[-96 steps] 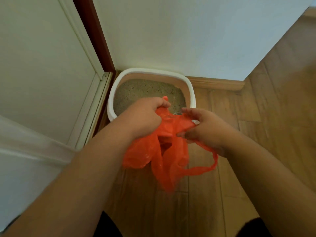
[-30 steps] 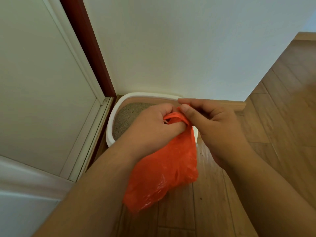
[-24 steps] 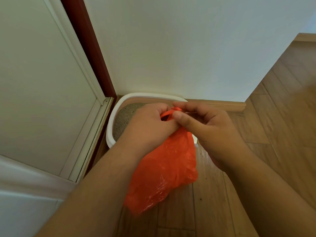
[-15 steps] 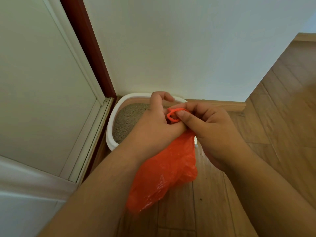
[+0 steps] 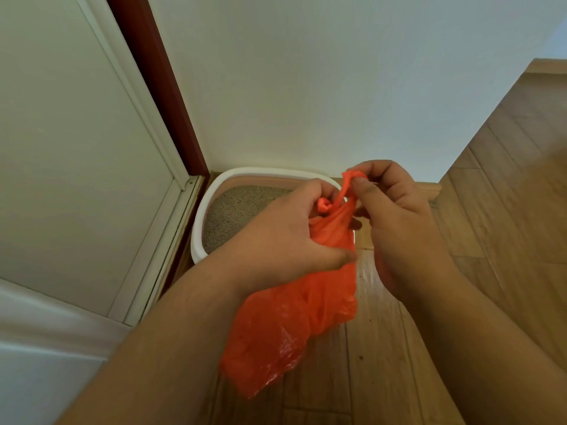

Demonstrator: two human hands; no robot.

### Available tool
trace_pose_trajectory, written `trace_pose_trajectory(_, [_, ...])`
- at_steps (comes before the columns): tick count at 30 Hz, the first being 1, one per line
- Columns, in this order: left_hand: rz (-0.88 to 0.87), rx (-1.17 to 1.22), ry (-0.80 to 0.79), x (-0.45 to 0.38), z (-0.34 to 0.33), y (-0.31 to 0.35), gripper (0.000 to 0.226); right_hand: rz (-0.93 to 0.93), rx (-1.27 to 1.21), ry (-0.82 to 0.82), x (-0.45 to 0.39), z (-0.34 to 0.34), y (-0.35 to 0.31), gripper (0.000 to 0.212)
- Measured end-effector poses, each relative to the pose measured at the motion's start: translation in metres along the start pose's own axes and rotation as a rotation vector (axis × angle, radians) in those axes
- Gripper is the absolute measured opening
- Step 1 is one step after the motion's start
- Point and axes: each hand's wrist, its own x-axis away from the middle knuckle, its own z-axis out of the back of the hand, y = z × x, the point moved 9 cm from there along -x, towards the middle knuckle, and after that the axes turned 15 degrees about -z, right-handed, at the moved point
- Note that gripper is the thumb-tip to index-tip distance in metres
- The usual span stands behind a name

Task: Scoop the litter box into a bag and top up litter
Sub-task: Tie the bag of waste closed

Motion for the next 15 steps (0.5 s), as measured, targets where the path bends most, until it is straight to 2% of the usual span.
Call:
trace_pose_trajectory(2, [-0.071,-0.011,-0.016,-0.002,0.001,0.012,0.031,-0.077,-0.085,-0.043,-0.002,-0.001,0.007,0.016])
trace_pose_trajectory(4, [-0.148,-0.049,-0.002,-0.002,0.005,0.024,0.024,-0.143,-0.150,-0.097,-0.003,-0.007,0.013,0.017])
trace_pose_trajectory(7, [-0.163,-0.089,0.045,0.001,0.017,0.029,0.029,-0.194,-0.143,-0.099,-0.002,-0.011,0.018,0.017])
trace_pose_trajectory(10, [-0.121,-0.199,0.114,0.007,0.034,0.025,0.027,-0.212,-0.019,-0.058,0.000,-0.012,0.018,0.015])
trace_pose_trajectory(15, [-0.123,-0.245,0.142,0.009,0.045,0.022,0.031,-0.316,-0.029,-0.115,0.001,-0.015,0.022,0.015])
